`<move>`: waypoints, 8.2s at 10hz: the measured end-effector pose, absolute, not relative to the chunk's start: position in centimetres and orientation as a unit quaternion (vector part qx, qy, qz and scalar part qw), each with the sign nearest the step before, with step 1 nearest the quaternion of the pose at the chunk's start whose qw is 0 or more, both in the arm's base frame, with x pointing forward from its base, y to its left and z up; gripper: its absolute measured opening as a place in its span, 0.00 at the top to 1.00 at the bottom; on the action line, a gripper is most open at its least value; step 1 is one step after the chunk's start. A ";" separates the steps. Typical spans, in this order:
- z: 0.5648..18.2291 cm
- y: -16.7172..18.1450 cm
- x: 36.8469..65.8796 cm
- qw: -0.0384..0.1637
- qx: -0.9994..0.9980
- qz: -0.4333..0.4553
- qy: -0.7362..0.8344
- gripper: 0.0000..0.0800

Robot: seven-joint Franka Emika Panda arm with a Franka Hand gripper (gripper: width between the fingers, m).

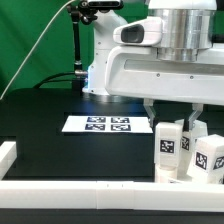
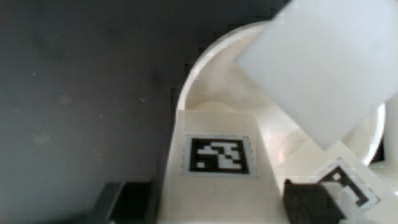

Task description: Assemble stool

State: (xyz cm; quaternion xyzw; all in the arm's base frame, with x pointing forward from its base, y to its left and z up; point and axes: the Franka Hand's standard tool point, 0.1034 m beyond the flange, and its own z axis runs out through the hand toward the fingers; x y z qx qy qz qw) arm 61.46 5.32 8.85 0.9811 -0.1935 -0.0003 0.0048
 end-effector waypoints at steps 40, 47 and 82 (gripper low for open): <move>10.6 6.1 63.0 -0.061 0.995 0.010 -0.076 0.19; 10.2 5.6 63.3 -0.026 0.974 0.045 0.221 0.19; 7.6 5.8 61.5 -0.053 0.914 0.007 -0.403 0.58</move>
Offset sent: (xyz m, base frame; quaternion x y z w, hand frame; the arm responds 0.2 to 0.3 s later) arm -0.0138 -0.0035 -0.0050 0.0341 0.0027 0.2893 0.9566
